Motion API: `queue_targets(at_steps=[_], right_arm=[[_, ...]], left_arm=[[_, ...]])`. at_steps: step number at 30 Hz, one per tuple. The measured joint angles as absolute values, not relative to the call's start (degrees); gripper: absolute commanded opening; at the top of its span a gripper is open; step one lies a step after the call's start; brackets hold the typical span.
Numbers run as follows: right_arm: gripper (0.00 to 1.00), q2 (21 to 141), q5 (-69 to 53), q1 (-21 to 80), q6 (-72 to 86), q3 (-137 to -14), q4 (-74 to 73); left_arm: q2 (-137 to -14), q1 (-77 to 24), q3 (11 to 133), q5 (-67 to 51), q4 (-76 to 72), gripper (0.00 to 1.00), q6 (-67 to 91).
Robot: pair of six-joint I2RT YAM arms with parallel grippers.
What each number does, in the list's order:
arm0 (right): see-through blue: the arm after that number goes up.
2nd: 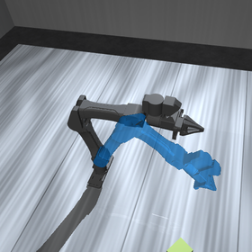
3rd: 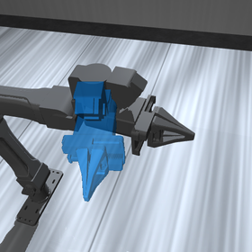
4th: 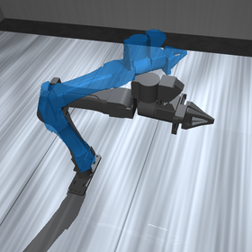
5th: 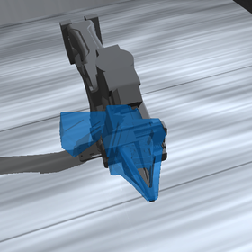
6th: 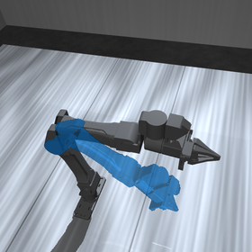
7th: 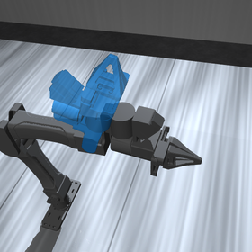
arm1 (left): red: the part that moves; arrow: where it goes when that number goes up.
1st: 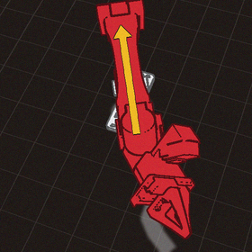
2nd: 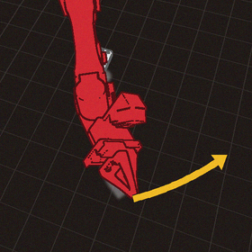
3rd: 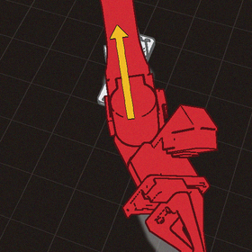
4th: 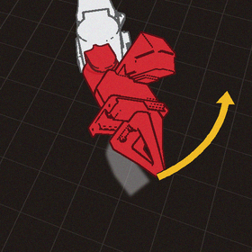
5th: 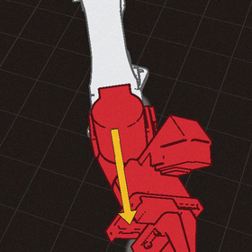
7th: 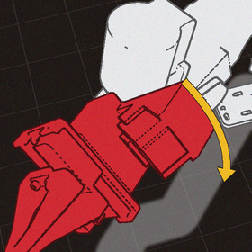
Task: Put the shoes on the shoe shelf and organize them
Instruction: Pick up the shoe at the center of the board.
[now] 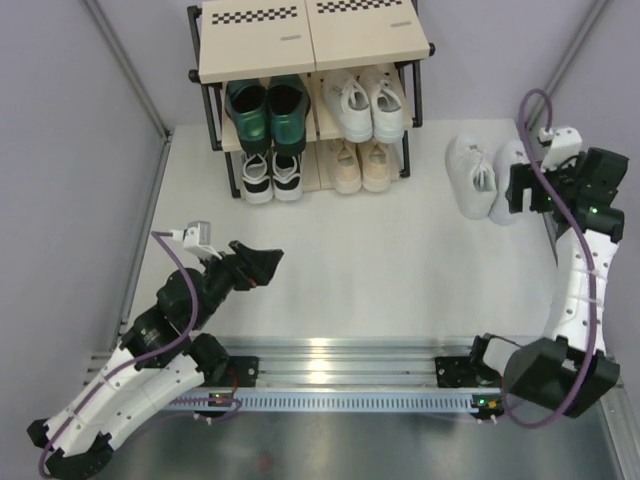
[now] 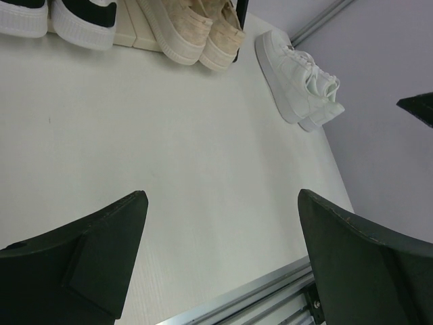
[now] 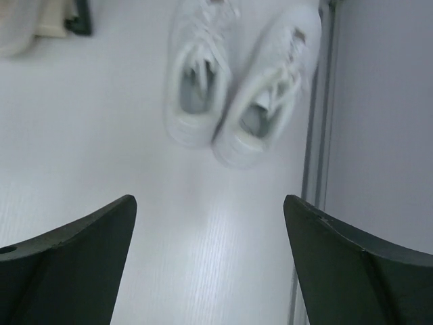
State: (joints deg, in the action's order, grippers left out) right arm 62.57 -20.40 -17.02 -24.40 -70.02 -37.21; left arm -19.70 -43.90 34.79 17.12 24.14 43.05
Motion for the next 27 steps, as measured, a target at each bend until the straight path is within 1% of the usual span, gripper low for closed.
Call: queue_targets(at_steps=[1,2,3,5,7,8,14,19,23,27], right_arm=[[0.84,64.31,-21.1,-20.64,-23.97,-69.3,-37.52],[0.84,66.37,-21.32,-23.64,-23.64,-69.12,-37.76],[0.79,68.9,-21.26,-26.2,-23.22,-69.1,-37.71],[0.78,74.48,-20.45,-29.78,-22.39,-69.1,-37.47],[0.76,79.0,-19.16,-31.05,-21.34,-69.17,-37.21],[0.77,81.36,-18.11,-31.33,-20.71,-69.49,-37.32],[0.77,91.37,-14.11,-31.4,-14.74,-75.94,-36.01],[0.78,94.83,-12.21,-30.39,-9.8,-80.55,-32.58],[0.79,97.86,-10.37,-27.75,-6.79,-83.5,-30.44],[0.77,103.85,-6.9,-23.97,-4.34,-87.09,-28.29]], left_arm=[[-19.73,-43.9,34.7,16.88,24.14,0.98,43.07],[-19.7,-43.9,34.59,16.58,24.12,0.98,43.09],[-19.55,-43.9,34.33,16.23,24.12,0.98,43.11],[-19.09,-43.9,33.54,15.75,24.08,0.98,43.16],[-18.24,-43.9,32.6,15.46,24.21,0.98,43.35],[-17.65,-43.9,32.1,15.4,24.29,0.98,43.46],[-14.98,-43.9,29.43,15.22,24.53,0.98,45.04],[-15.0,-43.9,28.25,14.85,24.75,0.98,46.5],[-15.0,-43.9,28.03,14.83,24.69,0.98,47.86],[-15.05,-43.9,27.68,14.83,24.64,0.98,48.56]])
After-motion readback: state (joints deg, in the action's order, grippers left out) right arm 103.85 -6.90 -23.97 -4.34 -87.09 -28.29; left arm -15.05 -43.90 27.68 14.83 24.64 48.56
